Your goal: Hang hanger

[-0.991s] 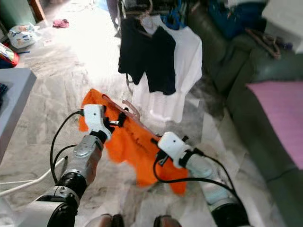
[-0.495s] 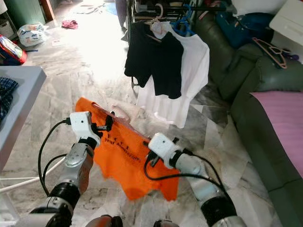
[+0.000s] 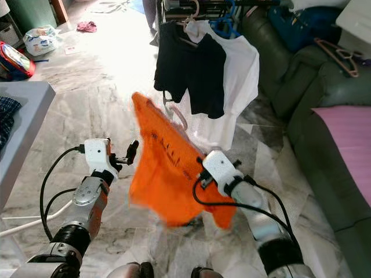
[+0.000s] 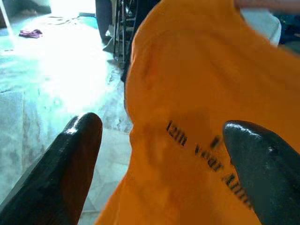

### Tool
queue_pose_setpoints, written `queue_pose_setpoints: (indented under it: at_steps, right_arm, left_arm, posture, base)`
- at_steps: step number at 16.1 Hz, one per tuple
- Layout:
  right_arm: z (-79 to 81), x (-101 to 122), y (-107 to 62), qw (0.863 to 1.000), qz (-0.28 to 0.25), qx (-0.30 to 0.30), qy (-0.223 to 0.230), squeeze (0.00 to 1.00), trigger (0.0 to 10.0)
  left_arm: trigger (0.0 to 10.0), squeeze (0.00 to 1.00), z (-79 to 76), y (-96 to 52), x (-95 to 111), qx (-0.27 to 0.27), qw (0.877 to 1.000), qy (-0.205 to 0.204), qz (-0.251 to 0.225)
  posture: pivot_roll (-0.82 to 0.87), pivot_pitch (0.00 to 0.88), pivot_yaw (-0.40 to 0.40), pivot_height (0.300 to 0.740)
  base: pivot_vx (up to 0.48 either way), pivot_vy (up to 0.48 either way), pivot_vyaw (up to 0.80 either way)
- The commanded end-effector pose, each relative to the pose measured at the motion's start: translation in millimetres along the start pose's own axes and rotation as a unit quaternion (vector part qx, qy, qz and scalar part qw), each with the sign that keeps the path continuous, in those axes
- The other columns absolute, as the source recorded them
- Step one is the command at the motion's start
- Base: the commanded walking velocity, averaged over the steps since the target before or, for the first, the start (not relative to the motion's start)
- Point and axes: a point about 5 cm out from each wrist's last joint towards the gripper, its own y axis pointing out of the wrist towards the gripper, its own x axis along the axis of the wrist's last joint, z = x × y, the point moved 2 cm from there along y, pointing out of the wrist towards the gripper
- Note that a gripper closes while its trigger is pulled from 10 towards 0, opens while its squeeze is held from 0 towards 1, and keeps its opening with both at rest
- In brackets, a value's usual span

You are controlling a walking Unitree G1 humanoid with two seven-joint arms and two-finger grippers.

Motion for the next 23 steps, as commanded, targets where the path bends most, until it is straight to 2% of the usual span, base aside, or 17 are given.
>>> queue_pose_setpoints:
  at_steps: [1, 3, 7, 10, 14, 15, 16, 17, 20, 21, 22, 23]
  right_arm:
    - [6.6, 8.4, -2.8, 0.999, -0.025, 0.023, -0.002, 0.00, 10.0]
    - [16.1, 4.1, -9.2, 0.998, -0.021, 0.051, 0.006, 0.00, 10.0]
    - [17.6, 2.9, -12.0, 0.998, -0.014, 0.065, 0.000, 0.00, 10.0]
    - [16.7, 7.9, -11.6, 0.997, -0.020, 0.073, -0.002, 0.00, 10.0]
    - [23.4, 10.6, -19.2, 0.993, -0.029, 0.116, 0.006, 0.00, 10.0]
    - [23.4, 11.4, -21.8, 0.992, -0.031, 0.123, 0.012, 0.00, 10.0]
    - [22.9, 12.4, -25.4, 0.991, -0.033, 0.132, 0.017, 0.00, 10.0]
    - [24.6, 14.9, -31.1, 0.987, -0.038, 0.154, 0.029, 0.00, 10.0]
    - [23.8, 15.3, -36.5, 0.985, -0.034, 0.168, 0.030, 0.00, 10.0]
    - [19.6, 16.6, -39.7, 0.985, -0.033, 0.168, 0.032, 0.00, 10.0]
    - [19.6, 16.6, -39.7, 0.985, -0.033, 0.168, 0.032, 0.00, 10.0]
    - [16.0, 18.1, -42.1, 0.985, -0.031, 0.168, 0.032, 0.00, 10.0]
  left_arm:
    - [10.0, 0.00, -6.9, 4.6, 4.1, -0.018, 1.000, -0.008, -0.004]
    - [10.0, 0.00, -12.0, 9.7, 10.9, -0.021, 1.000, -0.011, -0.016]
    - [10.0, 0.00, -21.6, 16.5, 22.4, -0.036, 0.998, -0.035, -0.037]
    - [10.0, 0.00, -19.7, 16.3, 21.9, -0.035, 0.998, -0.035, -0.035]
    - [10.0, 0.00, -12.3, 18.7, 26.1, -0.033, 0.997, -0.055, -0.039]
    - [7.1, 0.00, -11.2, 19.0, 26.4, -0.036, 0.997, -0.061, -0.038]
    - [3.3, 0.00, -9.6, 18.8, 26.8, -0.038, 0.996, -0.064, -0.040]
    - [0.0, 0.00, -10.3, 18.8, 25.2, -0.047, 0.996, -0.071, -0.034]
    - [0.0, 0.00, -9.5, 18.3, 24.6, -0.051, 0.997, -0.053, -0.032]
    - [4.7, 0.00, -8.6, 17.2, 23.8, -0.059, 0.997, -0.029, -0.031]
    - [4.7, 0.00, -8.6, 17.2, 23.8, -0.059, 0.997, -0.029, -0.031]
    - [8.6, 0.00, -7.0, 15.8, 22.6, -0.066, 0.997, -0.013, -0.029]
  posture:
    - [-0.01, 0.178, 0.018, 0.740]
    - [-0.02, 0.181, 0.021, 0.740]
    - [-0.03, 0.184, 0.016, 0.740]
    - [-0.03, 0.182, 0.013, 0.740]
    - [-0.03, 0.184, 0.007, 0.740]
    - [-0.03, 0.184, 0.007, 0.740]
    - [-0.04, 0.184, 0.008, 0.740]
    - [-0.04, 0.184, 0.008, 0.740]
    - [-0.04, 0.185, 0.011, 0.740]
    - [-0.05, 0.186, 0.011, 0.740]
    - [-0.05, 0.186, 0.011, 0.740]
    - [-0.05, 0.189, 0.011, 0.740]
  base:
    - [0.000, 0.000, 0.00]
    - [0.000, 0.000, 0.00]
    - [0.000, 0.000, 0.00]
    - [0.000, 0.000, 0.00]
    - [0.000, 0.000, 0.00]
    - [0.000, 0.000, 0.00]
    - [0.000, 0.000, 0.00]
    - [0.000, 0.000, 0.00]
    - [0.000, 0.000, 0.00]
    - [0.000, 0.000, 0.00]
    - [0.000, 0.000, 0.00]
    - [0.000, 0.000, 0.00]
